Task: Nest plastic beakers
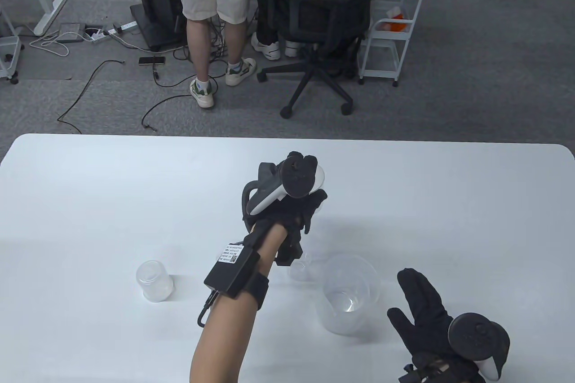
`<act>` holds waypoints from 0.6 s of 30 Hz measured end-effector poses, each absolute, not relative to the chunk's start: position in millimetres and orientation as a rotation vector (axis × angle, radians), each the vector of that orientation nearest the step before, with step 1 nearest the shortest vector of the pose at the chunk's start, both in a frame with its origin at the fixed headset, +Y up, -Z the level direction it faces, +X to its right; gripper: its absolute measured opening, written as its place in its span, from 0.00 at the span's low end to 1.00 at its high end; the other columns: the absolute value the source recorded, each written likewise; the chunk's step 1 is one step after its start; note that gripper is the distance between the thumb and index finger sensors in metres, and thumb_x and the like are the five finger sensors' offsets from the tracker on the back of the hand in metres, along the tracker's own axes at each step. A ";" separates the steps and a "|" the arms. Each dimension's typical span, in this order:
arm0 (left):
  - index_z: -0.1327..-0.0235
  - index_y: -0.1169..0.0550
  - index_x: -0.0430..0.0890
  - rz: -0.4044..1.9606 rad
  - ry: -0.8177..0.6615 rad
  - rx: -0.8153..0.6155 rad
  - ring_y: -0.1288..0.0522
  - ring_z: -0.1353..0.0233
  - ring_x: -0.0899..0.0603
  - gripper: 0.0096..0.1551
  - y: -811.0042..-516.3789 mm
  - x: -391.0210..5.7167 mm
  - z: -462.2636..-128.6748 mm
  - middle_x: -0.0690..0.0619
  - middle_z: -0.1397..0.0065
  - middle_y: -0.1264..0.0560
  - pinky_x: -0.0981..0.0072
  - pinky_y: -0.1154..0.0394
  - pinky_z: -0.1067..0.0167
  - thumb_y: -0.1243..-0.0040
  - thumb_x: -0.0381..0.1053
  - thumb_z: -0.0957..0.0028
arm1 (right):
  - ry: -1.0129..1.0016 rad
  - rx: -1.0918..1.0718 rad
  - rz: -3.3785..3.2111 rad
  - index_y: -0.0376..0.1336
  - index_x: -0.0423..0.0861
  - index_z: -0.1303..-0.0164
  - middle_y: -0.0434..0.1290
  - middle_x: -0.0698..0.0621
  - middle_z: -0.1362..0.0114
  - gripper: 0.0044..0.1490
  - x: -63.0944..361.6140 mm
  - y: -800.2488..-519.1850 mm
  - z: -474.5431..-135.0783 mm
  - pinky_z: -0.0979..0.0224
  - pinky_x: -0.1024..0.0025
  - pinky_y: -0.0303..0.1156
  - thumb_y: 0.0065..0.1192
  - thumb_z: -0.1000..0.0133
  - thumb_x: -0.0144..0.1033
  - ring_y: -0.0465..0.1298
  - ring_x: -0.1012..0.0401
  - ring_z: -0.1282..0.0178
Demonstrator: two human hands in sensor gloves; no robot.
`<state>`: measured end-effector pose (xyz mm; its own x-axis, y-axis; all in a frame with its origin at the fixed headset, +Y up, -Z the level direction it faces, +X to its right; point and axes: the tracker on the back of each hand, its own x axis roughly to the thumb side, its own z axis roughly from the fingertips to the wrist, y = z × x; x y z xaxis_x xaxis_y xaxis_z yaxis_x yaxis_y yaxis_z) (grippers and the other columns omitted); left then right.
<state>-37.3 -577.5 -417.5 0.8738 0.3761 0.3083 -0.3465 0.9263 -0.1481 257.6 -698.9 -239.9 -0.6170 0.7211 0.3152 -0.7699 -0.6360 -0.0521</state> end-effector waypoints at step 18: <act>0.23 0.53 0.49 0.240 -0.665 -0.023 0.55 0.18 0.30 0.45 -564.0 17.2 -314.3 0.43 0.18 0.62 0.41 0.51 0.22 0.52 0.61 0.49 | -0.245 0.331 2.229 0.47 0.42 0.23 0.51 0.37 0.15 0.52 259.8 -697.5 -238.5 0.26 0.32 0.52 0.53 0.46 0.66 0.50 0.35 0.17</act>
